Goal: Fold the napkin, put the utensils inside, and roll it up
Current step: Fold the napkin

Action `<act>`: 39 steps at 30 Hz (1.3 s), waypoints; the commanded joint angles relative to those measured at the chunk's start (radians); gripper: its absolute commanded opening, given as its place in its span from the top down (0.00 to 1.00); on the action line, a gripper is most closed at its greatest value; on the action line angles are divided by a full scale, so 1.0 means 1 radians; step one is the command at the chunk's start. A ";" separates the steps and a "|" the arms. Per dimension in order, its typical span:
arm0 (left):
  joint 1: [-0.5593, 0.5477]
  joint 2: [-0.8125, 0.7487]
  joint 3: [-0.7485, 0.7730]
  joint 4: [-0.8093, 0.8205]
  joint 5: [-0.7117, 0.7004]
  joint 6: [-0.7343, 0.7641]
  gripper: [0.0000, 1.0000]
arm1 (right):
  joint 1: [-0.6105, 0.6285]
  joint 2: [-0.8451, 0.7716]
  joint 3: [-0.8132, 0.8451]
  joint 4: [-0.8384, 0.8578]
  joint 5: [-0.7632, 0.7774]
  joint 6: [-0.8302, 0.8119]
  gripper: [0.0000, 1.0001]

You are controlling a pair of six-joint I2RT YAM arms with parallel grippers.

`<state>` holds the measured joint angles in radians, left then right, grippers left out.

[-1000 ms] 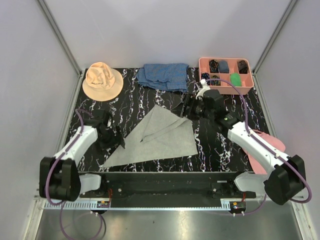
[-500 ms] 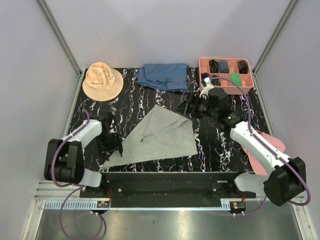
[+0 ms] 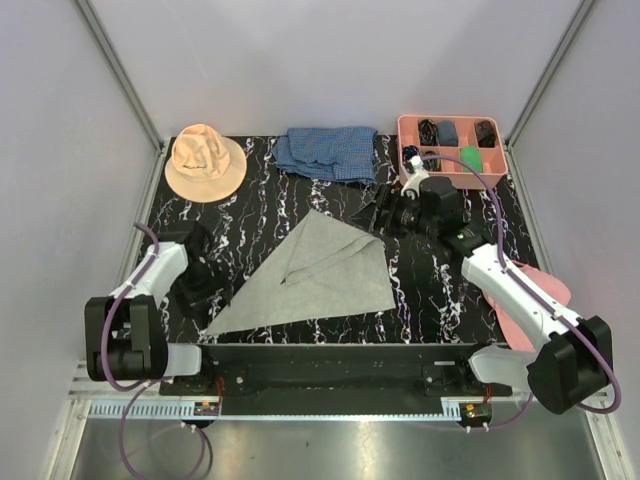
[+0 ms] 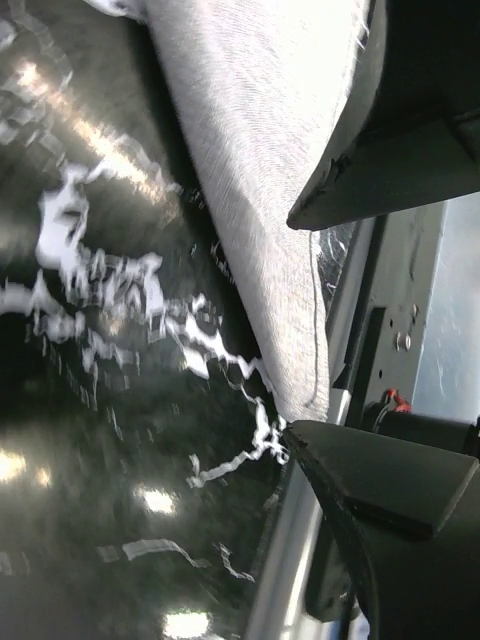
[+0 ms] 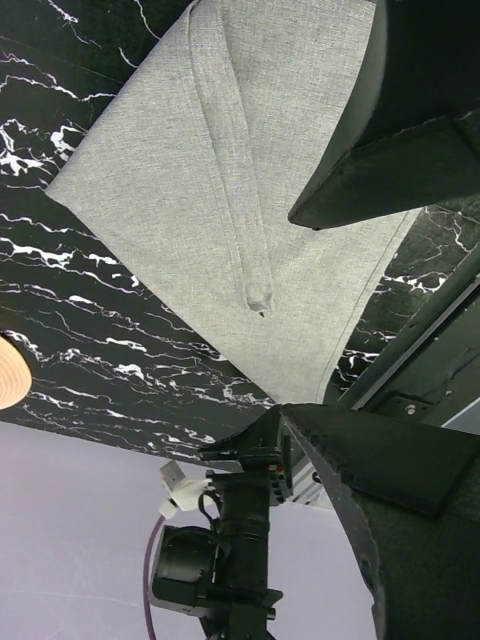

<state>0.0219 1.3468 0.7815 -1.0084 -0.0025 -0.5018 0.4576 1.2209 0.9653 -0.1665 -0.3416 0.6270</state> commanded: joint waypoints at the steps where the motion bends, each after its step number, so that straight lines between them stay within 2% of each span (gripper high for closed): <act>1: 0.035 -0.017 -0.010 -0.068 -0.100 -0.173 0.22 | -0.019 -0.037 0.007 0.044 -0.036 -0.006 0.20; 5: 0.064 -0.014 -0.030 -0.075 -0.109 -0.274 0.28 | -0.030 -0.041 0.013 0.045 -0.059 -0.009 0.21; 12: 0.069 0.003 -0.037 -0.087 -0.105 -0.365 0.37 | -0.050 -0.032 0.016 0.047 -0.097 -0.012 0.20; 17: 0.069 -0.003 -0.079 -0.059 -0.090 -0.435 0.51 | -0.069 -0.026 0.024 0.056 -0.129 -0.007 0.20; 32: 0.069 -0.028 -0.122 -0.026 -0.089 -0.477 0.54 | -0.094 -0.058 0.020 0.068 -0.152 0.008 0.20; 39: 0.069 -0.041 -0.149 0.016 -0.117 -0.484 0.63 | -0.103 -0.070 0.023 0.071 -0.157 0.019 0.20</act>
<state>0.0868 1.3380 0.6498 -1.0302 -0.0864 -0.9665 0.3649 1.1824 0.9657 -0.1383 -0.4667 0.6361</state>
